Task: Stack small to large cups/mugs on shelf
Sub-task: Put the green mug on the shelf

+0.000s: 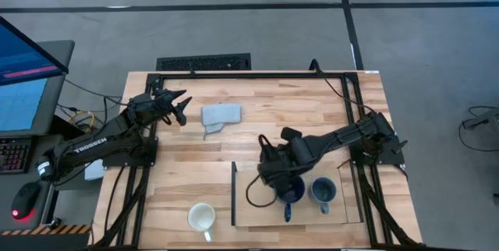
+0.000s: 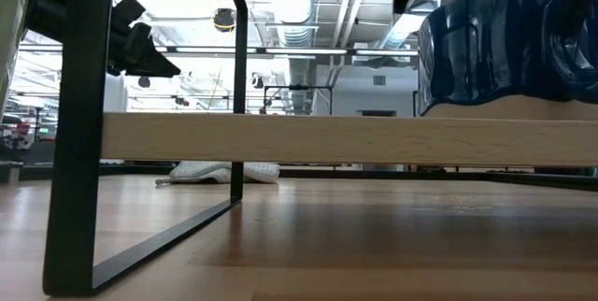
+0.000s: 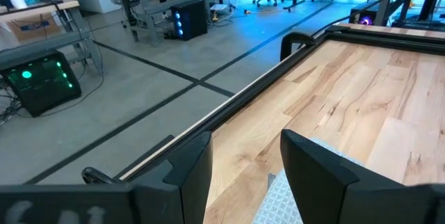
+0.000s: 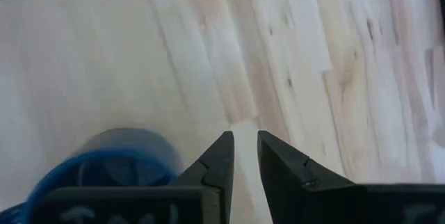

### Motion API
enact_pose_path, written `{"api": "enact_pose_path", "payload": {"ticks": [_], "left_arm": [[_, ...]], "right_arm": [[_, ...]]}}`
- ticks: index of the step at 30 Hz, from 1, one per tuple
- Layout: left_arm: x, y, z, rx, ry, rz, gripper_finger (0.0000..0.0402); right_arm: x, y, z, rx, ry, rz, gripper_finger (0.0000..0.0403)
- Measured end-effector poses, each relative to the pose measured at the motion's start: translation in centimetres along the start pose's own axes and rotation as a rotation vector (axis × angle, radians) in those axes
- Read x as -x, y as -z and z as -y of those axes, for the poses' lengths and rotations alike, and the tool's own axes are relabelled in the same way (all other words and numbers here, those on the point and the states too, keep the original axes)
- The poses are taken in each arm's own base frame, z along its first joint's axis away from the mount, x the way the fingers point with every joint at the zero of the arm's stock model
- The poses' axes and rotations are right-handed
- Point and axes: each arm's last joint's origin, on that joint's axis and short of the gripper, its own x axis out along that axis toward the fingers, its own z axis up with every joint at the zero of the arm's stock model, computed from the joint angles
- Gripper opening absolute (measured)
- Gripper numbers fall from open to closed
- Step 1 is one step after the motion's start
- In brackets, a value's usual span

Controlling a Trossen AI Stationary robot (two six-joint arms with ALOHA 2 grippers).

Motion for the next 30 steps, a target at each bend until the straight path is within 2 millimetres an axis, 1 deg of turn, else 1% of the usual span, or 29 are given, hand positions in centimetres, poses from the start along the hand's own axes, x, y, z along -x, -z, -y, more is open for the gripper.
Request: {"api": "enact_pose_path", "payload": {"ticks": [5, 10, 12, 14, 17, 19, 23, 27, 30], "left_arm": [[0.0, 0.2, 0.1, 0.007, 0.040, -0.020, 0.0163], [0.0, 0.4, 0.4, 0.006, 0.142, -0.041, 0.0163], [0.1, 0.5, 0.5, 0.006, 0.169, -0.047, 0.0163], [0.1, 0.5, 0.5, 0.005, 0.179, -0.047, 0.0163], [0.1, 0.5, 0.5, -0.010, 0.180, -0.048, 0.0163], [0.1, 0.5, 0.5, -0.016, 0.180, -0.047, 0.0163], [0.1, 0.5, 0.5, -0.014, 0.184, -0.047, 0.0163], [0.1, 0.5, 0.6, -0.011, 0.186, -0.049, 0.0163], [0.1, 0.5, 0.6, -0.010, 0.187, -0.049, 0.0163]], "right_arm": [[-0.6, -1.0, 1.7, 0.002, 0.035, -0.002, 0.0086], [-0.8, -1.6, 4.1, 0.004, 0.220, 0.043, 0.0086], [-0.5, -1.6, 5.0, 0.015, 0.292, 0.065, 0.0086], [0.3, -1.4, 5.8, 0.024, 0.349, 0.109, 0.0086], [1.9, -0.7, 7.0, 0.039, 0.406, 0.173, 0.0086], [3.0, -0.1, 7.7, 0.033, 0.415, 0.239, 0.0086], [4.7, 1.9, 9.4, 0.022, 0.403, 0.361, 0.0086], [4.8, 4.0, 11.0, 0.002, 0.369, 0.476, 0.0086], [4.1, 5.9, 12.0, 0.001, 0.334, 0.543, 0.0086]]}}
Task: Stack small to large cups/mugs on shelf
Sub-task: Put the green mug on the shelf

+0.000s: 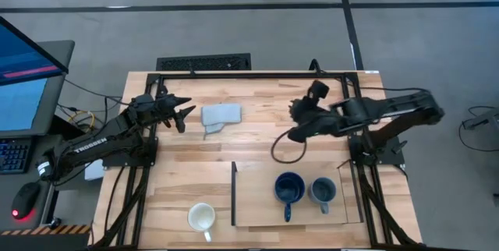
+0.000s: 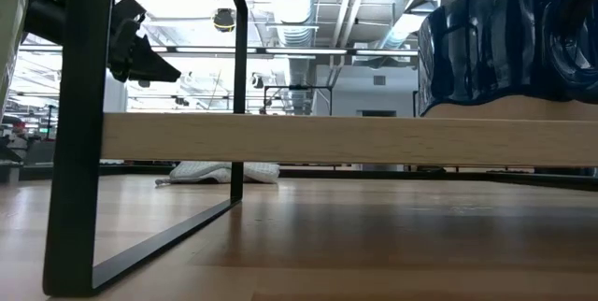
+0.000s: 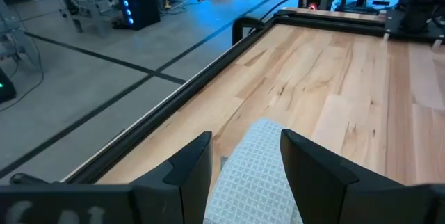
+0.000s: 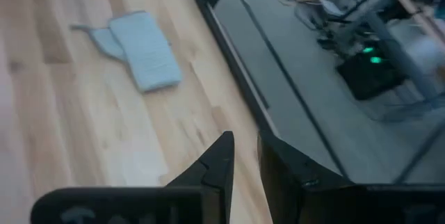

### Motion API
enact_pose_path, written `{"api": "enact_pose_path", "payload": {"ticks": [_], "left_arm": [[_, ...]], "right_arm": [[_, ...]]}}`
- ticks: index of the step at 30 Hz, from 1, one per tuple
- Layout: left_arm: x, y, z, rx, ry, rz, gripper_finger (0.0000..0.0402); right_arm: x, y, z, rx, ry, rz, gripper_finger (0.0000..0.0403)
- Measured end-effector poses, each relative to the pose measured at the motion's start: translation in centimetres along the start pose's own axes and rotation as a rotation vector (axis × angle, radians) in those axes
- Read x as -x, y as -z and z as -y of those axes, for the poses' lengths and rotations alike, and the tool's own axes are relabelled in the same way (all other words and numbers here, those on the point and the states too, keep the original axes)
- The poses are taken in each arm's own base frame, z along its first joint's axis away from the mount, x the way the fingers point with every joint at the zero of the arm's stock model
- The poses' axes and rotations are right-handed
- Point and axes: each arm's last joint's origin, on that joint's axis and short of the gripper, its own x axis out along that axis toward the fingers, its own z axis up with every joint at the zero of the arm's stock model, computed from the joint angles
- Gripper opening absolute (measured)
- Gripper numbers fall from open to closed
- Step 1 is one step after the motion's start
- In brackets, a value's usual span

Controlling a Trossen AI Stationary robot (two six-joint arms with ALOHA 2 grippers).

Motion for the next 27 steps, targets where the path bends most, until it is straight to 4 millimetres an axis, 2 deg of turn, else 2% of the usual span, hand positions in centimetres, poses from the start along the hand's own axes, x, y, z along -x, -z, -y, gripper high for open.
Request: {"api": "enact_pose_path", "payload": {"ticks": [6, 14, 21, 27], "left_arm": [[0.0, 0.0, 0.0, 0.062, 0.000, 0.000, 0.0163], [0.0, 0.0, 0.0, 0.083, 0.014, 0.001, 0.0163], [0.0, 0.0, 0.5, 0.190, 0.164, -0.005, 0.0163], [0.0, 0.0, 0.5, 0.246, 0.172, -0.017, 0.0163]], "right_arm": [[-0.2, 4.6, 0.7, -0.101, -0.077, 0.094, 0.0086], [-1.4, 9.3, -0.1, -0.214, -0.104, 0.236, 0.0086], [-2.6, 10.8, -1.2, -0.251, -0.129, 0.290, 0.0086], [-2.7, 10.8, -1.3, -0.250, -0.129, 0.296, 0.0086]]}}
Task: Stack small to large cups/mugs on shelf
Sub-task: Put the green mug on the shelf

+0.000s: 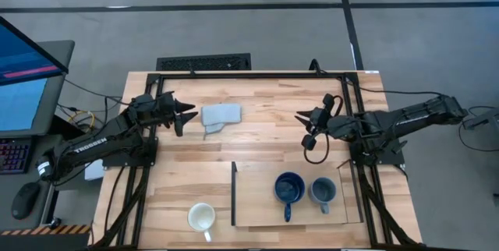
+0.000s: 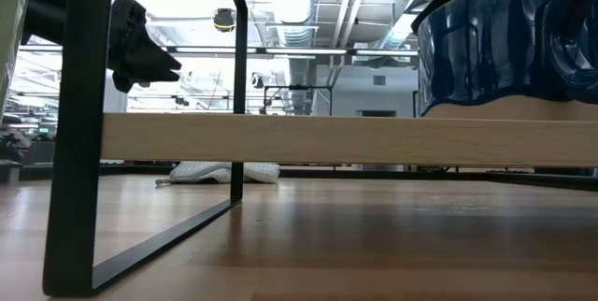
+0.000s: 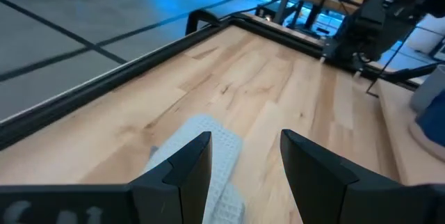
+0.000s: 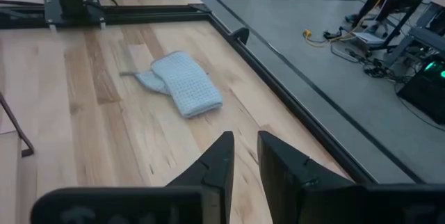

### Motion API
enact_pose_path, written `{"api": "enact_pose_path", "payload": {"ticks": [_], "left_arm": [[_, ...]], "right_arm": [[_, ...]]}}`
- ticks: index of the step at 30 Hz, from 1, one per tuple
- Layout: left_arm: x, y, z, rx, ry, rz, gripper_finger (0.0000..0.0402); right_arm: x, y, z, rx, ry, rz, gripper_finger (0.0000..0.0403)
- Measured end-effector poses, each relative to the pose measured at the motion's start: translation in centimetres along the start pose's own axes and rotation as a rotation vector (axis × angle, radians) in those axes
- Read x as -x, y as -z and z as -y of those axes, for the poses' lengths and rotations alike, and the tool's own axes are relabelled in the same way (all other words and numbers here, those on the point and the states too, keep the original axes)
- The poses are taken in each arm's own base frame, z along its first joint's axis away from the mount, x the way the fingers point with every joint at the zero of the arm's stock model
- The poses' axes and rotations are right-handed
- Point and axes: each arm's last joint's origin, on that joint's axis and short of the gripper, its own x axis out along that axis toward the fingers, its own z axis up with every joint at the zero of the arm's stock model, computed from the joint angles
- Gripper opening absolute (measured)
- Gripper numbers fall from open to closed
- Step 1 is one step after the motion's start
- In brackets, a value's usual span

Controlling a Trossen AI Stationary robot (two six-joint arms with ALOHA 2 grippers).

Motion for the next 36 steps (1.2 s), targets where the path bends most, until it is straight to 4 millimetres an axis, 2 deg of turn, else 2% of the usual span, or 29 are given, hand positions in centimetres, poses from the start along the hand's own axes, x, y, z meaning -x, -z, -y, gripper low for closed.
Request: {"api": "enact_pose_path", "payload": {"ticks": [8, 23, 26, 31, 36], "left_arm": [[0.00, -0.02, -0.09, -0.071, -0.031, 0.005, 0.0163], [0.00, -0.02, -0.12, -0.073, -0.043, 0.006, 0.0168], [-0.01, -0.14, 0.06, -0.084, -0.007, 0.016, 0.0190], [-0.02, -0.32, 0.47, -0.159, 0.075, 0.032, 0.0250], [-0.04, -0.21, 0.68, -0.134, 0.104, 0.020, 0.0298]], "right_arm": [[0.00, -0.12, -0.01, -0.008, -0.001, 0.010, 0.0086], [0.00, -0.11, -0.01, 0.013, -0.001, 0.010, 0.0086], [0.00, -0.11, 0.00, 0.045, 0.000, 0.010, 0.0086], [-0.02, -0.11, 0.02, 0.045, 0.001, 0.009, 0.0086], [-0.02, -0.11, 0.02, 0.045, 0.001, 0.009, 0.0086]]}}
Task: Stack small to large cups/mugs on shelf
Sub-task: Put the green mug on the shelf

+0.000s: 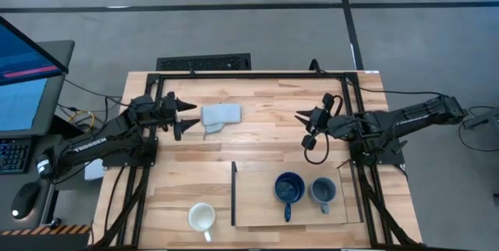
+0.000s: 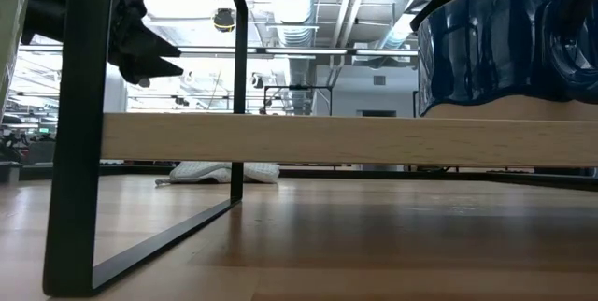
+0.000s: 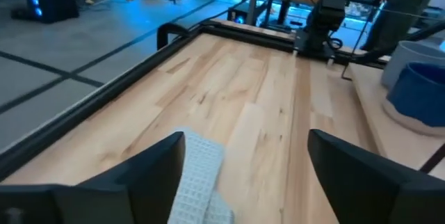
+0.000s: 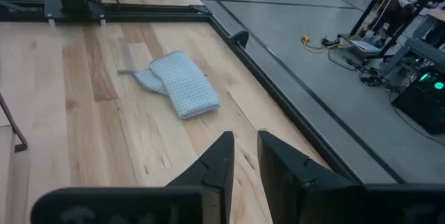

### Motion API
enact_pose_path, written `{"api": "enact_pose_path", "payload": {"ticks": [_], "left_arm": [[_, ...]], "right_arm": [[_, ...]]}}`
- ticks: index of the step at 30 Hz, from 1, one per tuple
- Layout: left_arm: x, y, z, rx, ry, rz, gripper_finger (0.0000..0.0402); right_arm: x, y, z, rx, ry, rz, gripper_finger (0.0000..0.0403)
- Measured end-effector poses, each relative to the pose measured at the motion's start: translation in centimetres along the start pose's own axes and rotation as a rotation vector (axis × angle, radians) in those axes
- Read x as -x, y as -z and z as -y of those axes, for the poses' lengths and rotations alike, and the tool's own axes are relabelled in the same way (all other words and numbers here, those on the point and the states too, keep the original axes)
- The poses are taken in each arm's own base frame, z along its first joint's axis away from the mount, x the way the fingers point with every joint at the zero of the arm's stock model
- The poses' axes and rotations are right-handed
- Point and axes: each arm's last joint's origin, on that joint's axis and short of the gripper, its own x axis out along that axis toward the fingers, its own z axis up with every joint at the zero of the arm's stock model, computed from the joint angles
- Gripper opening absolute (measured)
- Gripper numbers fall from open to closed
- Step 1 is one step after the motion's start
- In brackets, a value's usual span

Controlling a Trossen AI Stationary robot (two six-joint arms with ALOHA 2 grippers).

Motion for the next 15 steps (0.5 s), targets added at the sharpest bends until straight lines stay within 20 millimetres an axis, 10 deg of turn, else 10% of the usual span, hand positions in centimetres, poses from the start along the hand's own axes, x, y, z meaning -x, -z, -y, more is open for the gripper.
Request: {"api": "enact_pose_path", "payload": {"ticks": [15], "left_arm": [[0.9, -3.1, 3.3, -0.094, 0.242, -0.114, 0.0313]], "right_arm": [[0.0, 0.0, 0.0, 0.000, 0.000, 0.000, 0.0086]]}}
